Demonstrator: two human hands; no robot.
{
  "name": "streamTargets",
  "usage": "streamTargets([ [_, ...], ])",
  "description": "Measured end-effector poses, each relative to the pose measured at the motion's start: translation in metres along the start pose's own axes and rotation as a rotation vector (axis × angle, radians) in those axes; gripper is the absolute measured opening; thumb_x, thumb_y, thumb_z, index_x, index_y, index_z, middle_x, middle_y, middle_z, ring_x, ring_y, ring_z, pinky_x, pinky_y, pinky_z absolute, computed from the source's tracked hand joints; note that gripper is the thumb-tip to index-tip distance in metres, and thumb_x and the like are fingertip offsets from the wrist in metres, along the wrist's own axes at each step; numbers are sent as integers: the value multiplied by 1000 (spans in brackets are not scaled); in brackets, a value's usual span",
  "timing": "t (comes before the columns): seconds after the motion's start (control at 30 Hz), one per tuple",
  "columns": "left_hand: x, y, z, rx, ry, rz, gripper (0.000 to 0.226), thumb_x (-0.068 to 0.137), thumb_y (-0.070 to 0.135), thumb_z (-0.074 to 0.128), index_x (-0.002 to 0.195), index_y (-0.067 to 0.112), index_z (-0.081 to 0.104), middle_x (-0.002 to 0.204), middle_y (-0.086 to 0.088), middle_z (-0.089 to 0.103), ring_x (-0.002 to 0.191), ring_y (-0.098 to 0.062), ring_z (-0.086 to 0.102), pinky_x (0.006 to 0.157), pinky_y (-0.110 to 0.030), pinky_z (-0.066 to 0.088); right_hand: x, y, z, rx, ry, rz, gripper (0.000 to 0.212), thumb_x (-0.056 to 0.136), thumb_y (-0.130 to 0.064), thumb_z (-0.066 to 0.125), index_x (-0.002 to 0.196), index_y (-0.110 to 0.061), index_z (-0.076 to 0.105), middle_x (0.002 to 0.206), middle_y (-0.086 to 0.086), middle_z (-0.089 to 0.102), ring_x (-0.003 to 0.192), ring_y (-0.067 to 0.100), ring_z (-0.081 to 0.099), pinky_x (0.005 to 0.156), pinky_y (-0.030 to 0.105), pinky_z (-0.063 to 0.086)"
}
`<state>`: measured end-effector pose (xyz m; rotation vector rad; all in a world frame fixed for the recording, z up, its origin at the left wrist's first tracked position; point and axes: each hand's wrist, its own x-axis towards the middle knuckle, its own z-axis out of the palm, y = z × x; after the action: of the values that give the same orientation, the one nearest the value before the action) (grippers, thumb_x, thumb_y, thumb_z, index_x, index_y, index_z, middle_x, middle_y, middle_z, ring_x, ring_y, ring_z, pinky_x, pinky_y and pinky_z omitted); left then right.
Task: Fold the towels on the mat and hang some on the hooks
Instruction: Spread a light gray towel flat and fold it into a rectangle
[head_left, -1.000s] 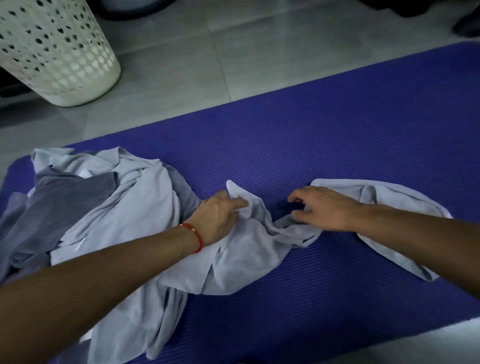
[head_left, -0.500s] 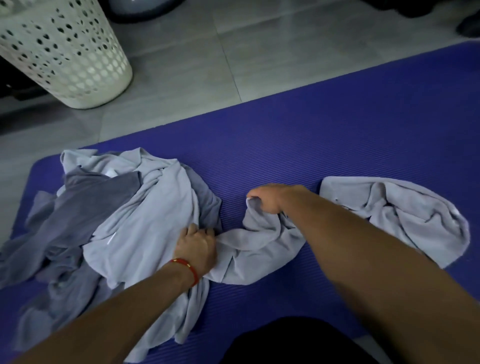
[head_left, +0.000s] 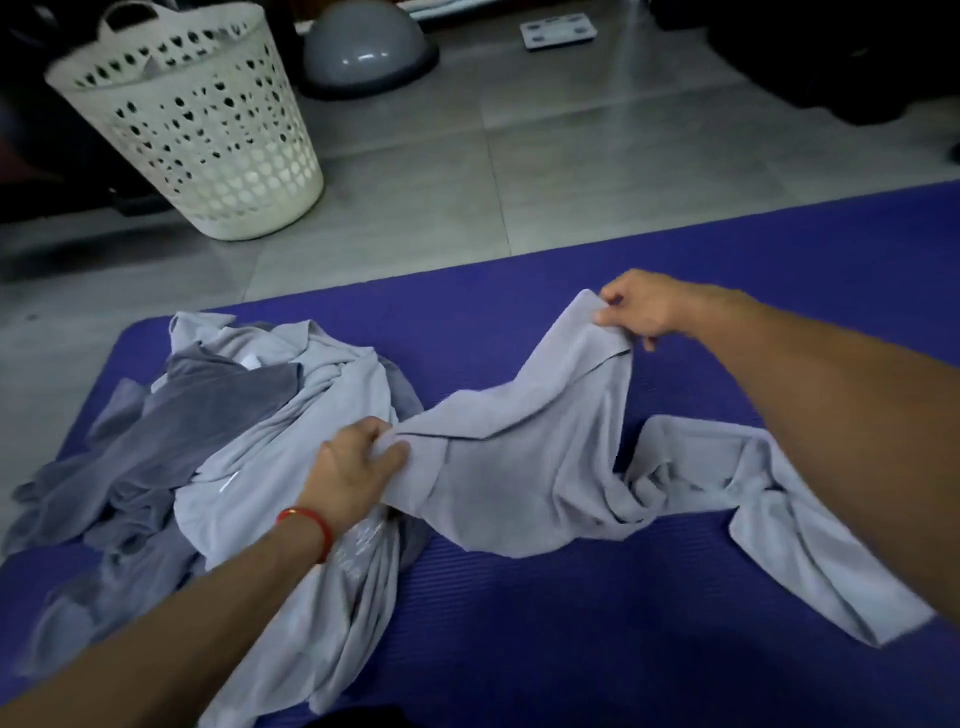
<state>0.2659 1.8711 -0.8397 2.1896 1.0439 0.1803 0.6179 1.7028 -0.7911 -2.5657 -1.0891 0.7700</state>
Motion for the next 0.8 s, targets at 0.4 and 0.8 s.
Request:
streamTargets([
  [0.4, 62, 159, 59, -623, -468, 76, 55, 81, -15, 69, 130, 7, 62, 122, -12, 71, 115, -27, 68, 92, -30, 58, -80, 220, -129, 426, 378, 123, 35, 102, -28, 61, 87, 4, 64, 78, 19, 63, 61, 27, 60, 66, 41, 58],
  [0.8, 157, 331, 225, -101, 105, 435, 13, 98, 22, 57, 104, 12, 52, 81, -2, 59, 72, -24, 59, 61, -30, 47, -176, 387, 10, 896, 718, 495, 33, 108, -30, 48, 83, -7, 50, 60, 13, 51, 48, 26, 45, 51, 38, 42],
])
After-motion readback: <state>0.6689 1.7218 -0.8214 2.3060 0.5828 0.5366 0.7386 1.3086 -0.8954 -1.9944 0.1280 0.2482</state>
